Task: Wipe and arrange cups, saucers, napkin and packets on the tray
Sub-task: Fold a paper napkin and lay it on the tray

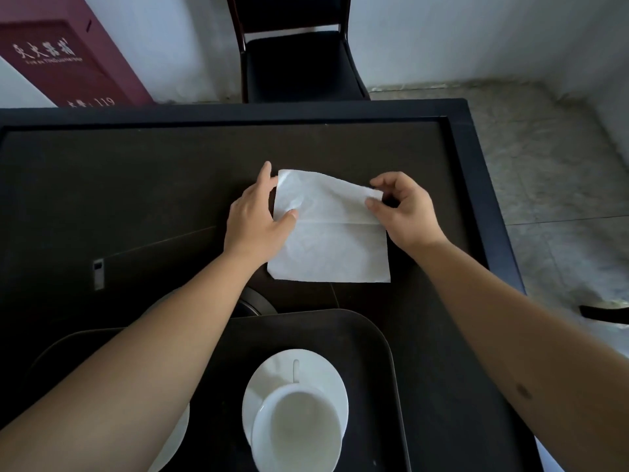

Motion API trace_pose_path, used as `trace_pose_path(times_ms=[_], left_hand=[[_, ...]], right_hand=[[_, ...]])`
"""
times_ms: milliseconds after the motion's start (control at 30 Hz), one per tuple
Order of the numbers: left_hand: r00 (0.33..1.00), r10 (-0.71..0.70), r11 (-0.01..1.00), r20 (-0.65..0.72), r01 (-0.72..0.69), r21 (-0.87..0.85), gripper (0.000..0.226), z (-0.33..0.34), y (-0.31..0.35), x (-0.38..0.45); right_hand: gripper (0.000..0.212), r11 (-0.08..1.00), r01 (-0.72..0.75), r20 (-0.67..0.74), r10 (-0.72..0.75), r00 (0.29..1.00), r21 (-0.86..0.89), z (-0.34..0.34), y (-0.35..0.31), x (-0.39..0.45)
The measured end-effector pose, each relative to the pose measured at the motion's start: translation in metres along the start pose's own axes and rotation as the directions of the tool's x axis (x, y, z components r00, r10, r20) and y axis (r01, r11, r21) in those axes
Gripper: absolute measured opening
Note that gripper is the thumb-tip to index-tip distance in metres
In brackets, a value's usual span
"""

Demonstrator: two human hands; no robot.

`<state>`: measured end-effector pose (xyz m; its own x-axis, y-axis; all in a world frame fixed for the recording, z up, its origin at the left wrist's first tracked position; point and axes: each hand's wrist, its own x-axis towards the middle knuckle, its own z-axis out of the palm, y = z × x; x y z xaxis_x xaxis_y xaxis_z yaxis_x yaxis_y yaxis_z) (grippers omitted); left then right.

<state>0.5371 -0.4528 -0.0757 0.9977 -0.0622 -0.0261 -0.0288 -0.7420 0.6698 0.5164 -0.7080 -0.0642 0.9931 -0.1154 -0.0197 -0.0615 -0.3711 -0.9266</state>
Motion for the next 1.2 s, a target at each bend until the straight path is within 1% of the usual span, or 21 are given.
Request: trace_pose_path(times_ms=[100, 200, 333, 400, 467, 567, 633, 667, 700, 733, 800, 867, 900, 933, 967, 1000, 1033, 1067, 1100, 1133, 1200], left_hand=[[0.998, -0.06, 0.991, 0.002, 0.059, -0.118, 0.083, -0.002, 0.0, 0.0], [0.997, -0.076, 0.982, 0.002, 0.075, -0.173, 0.07, -0.003, 0.001, -0.001], [1.0, 0.005, 0.982, 0.016, -0.002, -0.19, 0.038, -0.008, 0.004, -0.004], [0.999, 0.033, 0.972, 0.022, -0.027, -0.234, 0.031, -0.01, 0.006, -0.007], [0.998, 0.008, 0.951, 0.056, 0.009, -0.308, 0.035, -0.014, 0.009, -0.01], [0.985, -0.03, 0.871, 0.17, 0.109, -0.478, 0.032, -0.025, 0.012, -0.017], [0.978, -0.008, 0.824, 0.207, 0.124, -0.554, 0.032, -0.032, 0.013, -0.022], [0.978, -0.003, 0.808, 0.21, 0.126, -0.575, 0.033, -0.034, 0.013, -0.024], [0.977, 0.001, 0.798, 0.213, 0.128, -0.589, 0.036, -0.036, 0.012, -0.026], [0.975, 0.008, 0.789, 0.22, 0.129, -0.6, 0.04, -0.037, 0.01, -0.028], [0.968, 0.019, 0.777, 0.249, 0.142, -0.613, 0.048, -0.037, 0.006, -0.032], [0.967, -0.011, 0.762, 0.254, 0.172, -0.625, 0.047, -0.037, 0.003, -0.034], [0.971, -0.034, 0.772, 0.237, 0.176, -0.611, 0.042, -0.037, 0.003, -0.036], [0.975, -0.052, 0.801, 0.216, 0.17, -0.574, 0.033, -0.036, 0.003, -0.037], [0.977, -0.06, 0.849, 0.204, 0.158, -0.504, 0.023, -0.033, 0.003, -0.038], [0.978, -0.043, 0.912, 0.202, 0.121, -0.392, 0.019, -0.031, 0.003, -0.04], [0.979, -0.011, 0.967, 0.204, 0.063, -0.248, 0.024, -0.027, 0.002, -0.043], [0.978, 0.016, 0.992, 0.207, 0.011, -0.128, 0.031, -0.023, 0.0, -0.045], [0.98, 0.023, 0.999, 0.196, -0.013, -0.053, 0.035, -0.02, -0.001, -0.048], [0.983, 0.018, 1.0, 0.181, -0.015, -0.019, 0.038, -0.018, -0.001, -0.05], [0.986, 0.017, 0.999, 0.167, -0.022, 0.025, 0.038, -0.013, -0.004, -0.053]], right_hand=[[0.039, 0.994, -0.011, 0.079, 0.002, 0.997, 0.111, -0.002, -0.002, -0.01], [0.028, 0.98, -0.049, 0.131, 0.024, 0.991, 0.191, -0.005, -0.006, -0.019], [0.024, 0.97, -0.071, 0.175, 0.03, 0.984, 0.231, -0.01, -0.01, -0.028], [0.022, 0.955, -0.095, 0.213, 0.035, 0.976, 0.28, -0.014, -0.012, -0.032], [0.02, 0.954, -0.111, 0.246, 0.041, 0.968, 0.278, -0.017, -0.015, -0.036], [0.03, 0.989, -0.071, 0.266, 0.034, 0.963, 0.129, -0.018, -0.019, -0.043], [0.022, 0.995, -0.072, 0.317, 0.048, 0.947, 0.066, -0.02, -0.019, -0.048], [0.013, 0.993, -0.094, 0.342, 0.063, 0.938, 0.073, -0.021, -0.02, -0.05], [0.013, 0.988, -0.12, 0.353, 0.078, 0.932, 0.099, -0.022, -0.02, -0.052], [0.021, 0.98, -0.139, 0.344, 0.083, 0.935, 0.141, -0.023, -0.019, -0.053], [0.033, 0.966, -0.164, 0.261, 0.109, 0.959, 0.2, -0.022, -0.017, -0.052], [0.03, 0.971, -0.166, 0.174, 0.136, 0.975, 0.169, -0.017, -0.014, -0.052], [0.022, 0.984, -0.154, 0.128, 0.142, 0.982, 0.089, -0.013, -0.011, -0.052], [0.012, 0.991, -0.126, 0.078, 0.129, 0.989, -0.035, -0.009, -0.007, -0.052], [0.008, 0.982, -0.092, 0.048, 0.101, 0.994, -0.162, -0.005, -0.004, -0.051], [0.02, 0.963, -0.051, 0.033, 0.062, 0.998, -0.264, -0.001, -0.001, -0.05], [0.032, 0.946, -0.023, 0.027, 0.034, 0.999, -0.324, 0.003, 0.0, -0.049], [0.04, 0.927, -0.022, 0.015, 0.029, 0.999, -0.375, 0.006, 0.0, -0.047], [0.044, 0.912, -0.029, 0.009, 0.036, 0.999, -0.41, 0.009, 0.0, -0.045], [0.045, 0.894, -0.038, 0.015, 0.05, 0.999, -0.447, 0.011, 0.0, -0.044], [0.038, 0.867, -0.036, 0.042, 0.065, 0.997, -0.497, 0.013, 0.0, -0.044]])
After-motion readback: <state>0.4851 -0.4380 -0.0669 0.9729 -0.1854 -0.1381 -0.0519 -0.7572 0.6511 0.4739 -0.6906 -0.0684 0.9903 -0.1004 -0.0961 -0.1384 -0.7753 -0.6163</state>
